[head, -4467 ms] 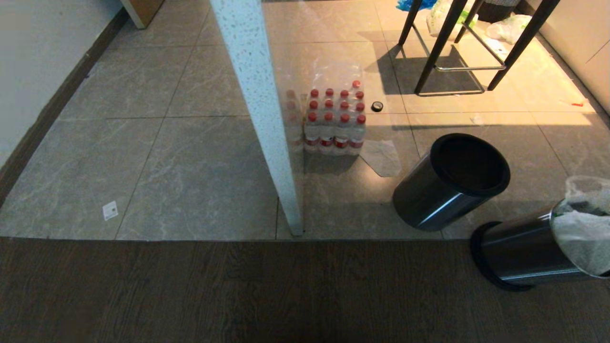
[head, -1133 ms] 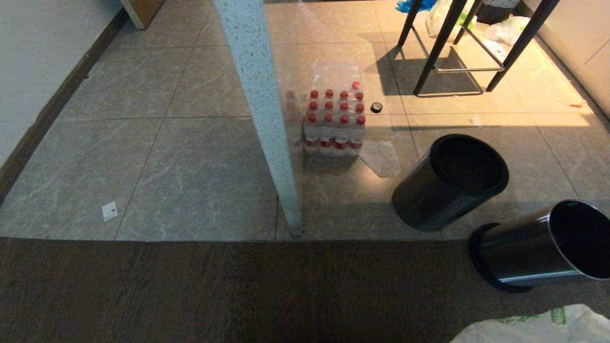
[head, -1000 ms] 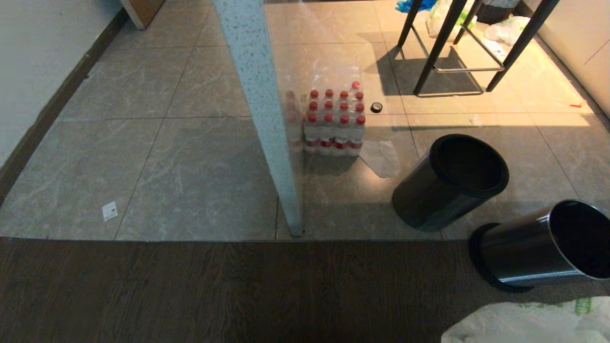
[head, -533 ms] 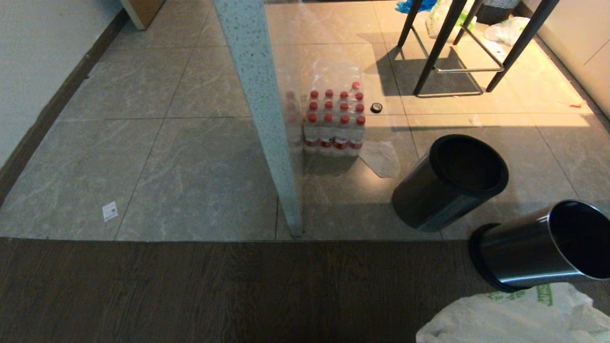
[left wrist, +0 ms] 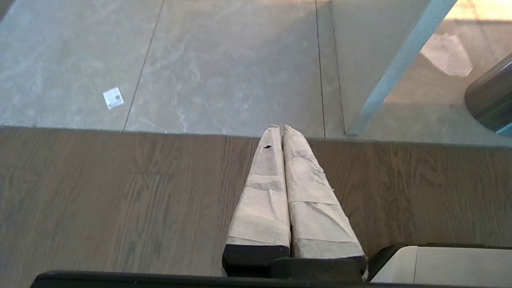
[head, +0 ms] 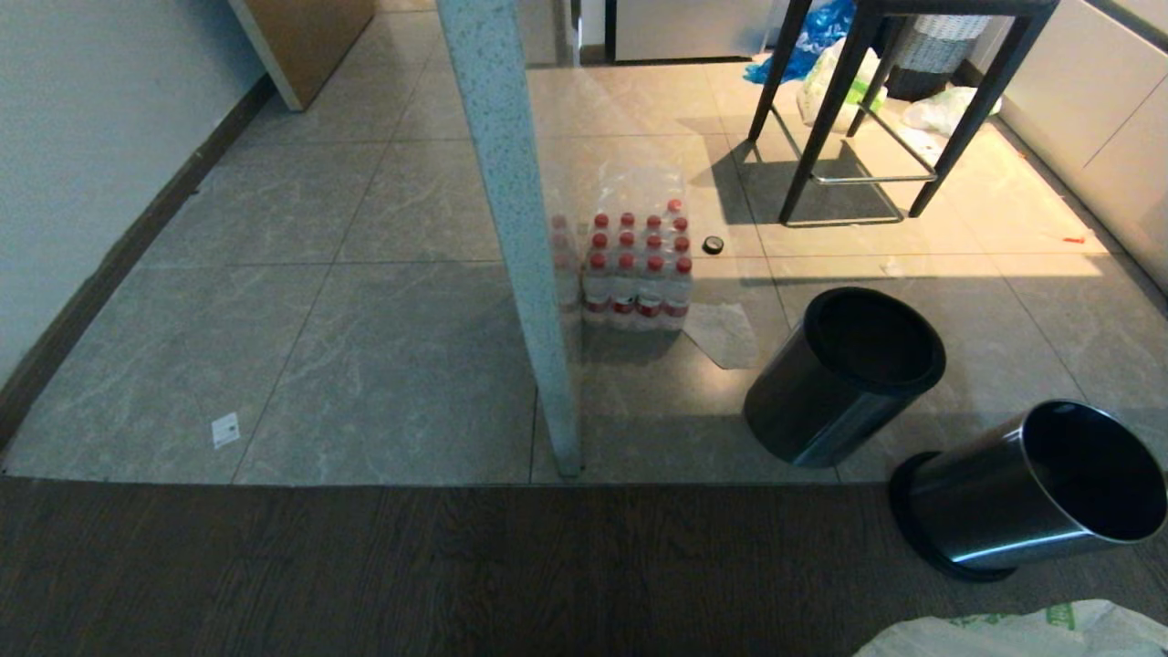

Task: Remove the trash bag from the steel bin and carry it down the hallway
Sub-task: Put the trash bag at the door

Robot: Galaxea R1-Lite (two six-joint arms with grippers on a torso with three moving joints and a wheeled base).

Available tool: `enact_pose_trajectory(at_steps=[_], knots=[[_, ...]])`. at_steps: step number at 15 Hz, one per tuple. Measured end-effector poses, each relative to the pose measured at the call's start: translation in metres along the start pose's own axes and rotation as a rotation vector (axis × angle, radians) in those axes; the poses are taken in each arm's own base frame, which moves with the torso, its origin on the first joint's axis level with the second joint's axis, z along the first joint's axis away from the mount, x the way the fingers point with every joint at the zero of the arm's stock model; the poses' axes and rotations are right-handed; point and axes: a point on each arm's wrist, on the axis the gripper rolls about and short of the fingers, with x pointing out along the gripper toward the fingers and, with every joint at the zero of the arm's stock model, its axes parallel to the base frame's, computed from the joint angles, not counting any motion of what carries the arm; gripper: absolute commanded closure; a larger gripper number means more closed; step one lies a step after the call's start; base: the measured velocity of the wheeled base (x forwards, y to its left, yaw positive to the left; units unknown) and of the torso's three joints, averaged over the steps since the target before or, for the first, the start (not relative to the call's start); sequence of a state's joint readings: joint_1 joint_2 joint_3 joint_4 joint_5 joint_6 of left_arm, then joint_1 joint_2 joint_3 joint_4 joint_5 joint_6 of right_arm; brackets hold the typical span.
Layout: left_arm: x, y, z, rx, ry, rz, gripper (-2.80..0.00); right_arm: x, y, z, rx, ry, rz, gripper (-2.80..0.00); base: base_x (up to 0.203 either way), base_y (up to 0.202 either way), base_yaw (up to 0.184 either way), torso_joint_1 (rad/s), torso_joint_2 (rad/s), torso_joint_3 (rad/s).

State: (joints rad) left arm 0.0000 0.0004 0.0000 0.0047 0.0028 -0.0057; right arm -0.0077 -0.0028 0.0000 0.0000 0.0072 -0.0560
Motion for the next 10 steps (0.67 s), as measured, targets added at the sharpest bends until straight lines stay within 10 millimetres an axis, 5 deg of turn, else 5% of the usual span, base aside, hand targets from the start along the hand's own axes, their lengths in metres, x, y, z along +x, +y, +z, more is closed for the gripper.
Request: enact_pose_trajectory(at_steps=[10], knots=[[0.0, 0.0, 0.0, -0.001, 0.0, 0.0, 0.0, 0.0001, 0.0, 0.0, 0.0, 0.001, 0.0, 0.0, 0.0, 0.0, 0.0, 0.001, 0.0, 0.199]])
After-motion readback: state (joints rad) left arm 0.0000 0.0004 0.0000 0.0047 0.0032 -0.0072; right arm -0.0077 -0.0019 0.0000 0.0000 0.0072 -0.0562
